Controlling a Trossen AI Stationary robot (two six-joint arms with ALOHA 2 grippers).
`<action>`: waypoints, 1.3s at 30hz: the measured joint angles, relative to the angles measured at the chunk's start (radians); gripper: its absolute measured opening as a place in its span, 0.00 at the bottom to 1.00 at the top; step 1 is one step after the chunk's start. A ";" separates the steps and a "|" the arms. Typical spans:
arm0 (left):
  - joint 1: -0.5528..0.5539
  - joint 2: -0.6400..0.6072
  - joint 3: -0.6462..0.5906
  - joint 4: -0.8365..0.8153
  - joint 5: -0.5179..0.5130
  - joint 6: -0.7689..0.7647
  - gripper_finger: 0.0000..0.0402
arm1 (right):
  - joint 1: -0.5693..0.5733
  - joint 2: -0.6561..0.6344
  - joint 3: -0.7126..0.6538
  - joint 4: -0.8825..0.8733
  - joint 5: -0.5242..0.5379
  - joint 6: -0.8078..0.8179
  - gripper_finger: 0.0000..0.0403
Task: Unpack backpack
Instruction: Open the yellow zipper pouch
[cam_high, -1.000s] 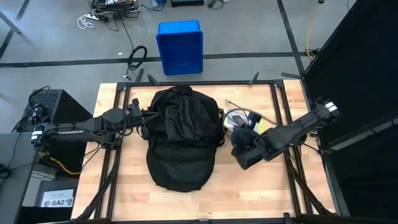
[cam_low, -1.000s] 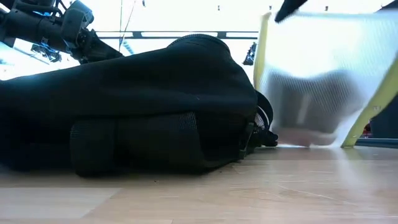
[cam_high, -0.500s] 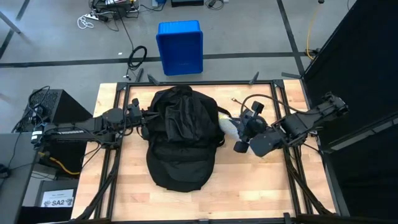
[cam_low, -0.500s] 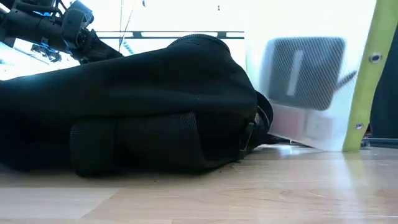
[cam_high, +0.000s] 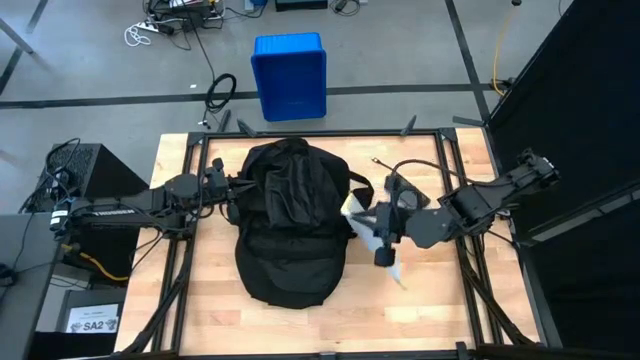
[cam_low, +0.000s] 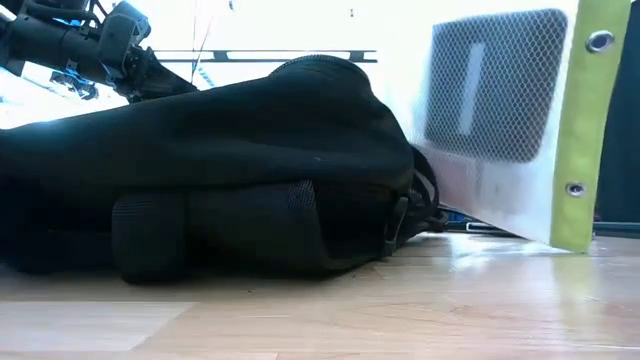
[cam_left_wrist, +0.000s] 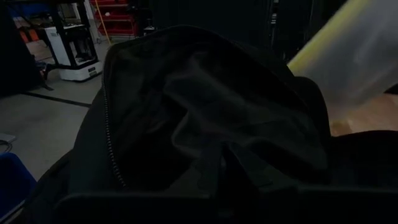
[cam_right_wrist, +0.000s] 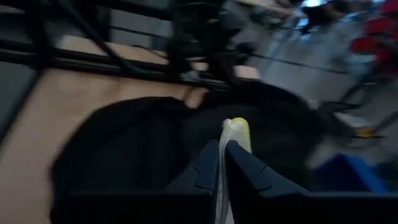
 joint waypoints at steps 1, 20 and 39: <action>0.000 0.000 0.000 0.001 0.000 0.000 0.00 | -0.001 0.004 -0.014 0.021 -0.030 0.007 0.00; 0.000 0.000 0.000 0.001 0.000 0.000 0.00 | 0.014 0.255 -0.476 0.859 -0.702 0.202 0.00; 0.000 0.000 0.000 0.000 0.000 0.000 0.00 | -0.265 0.543 -0.548 0.954 -0.643 0.262 0.00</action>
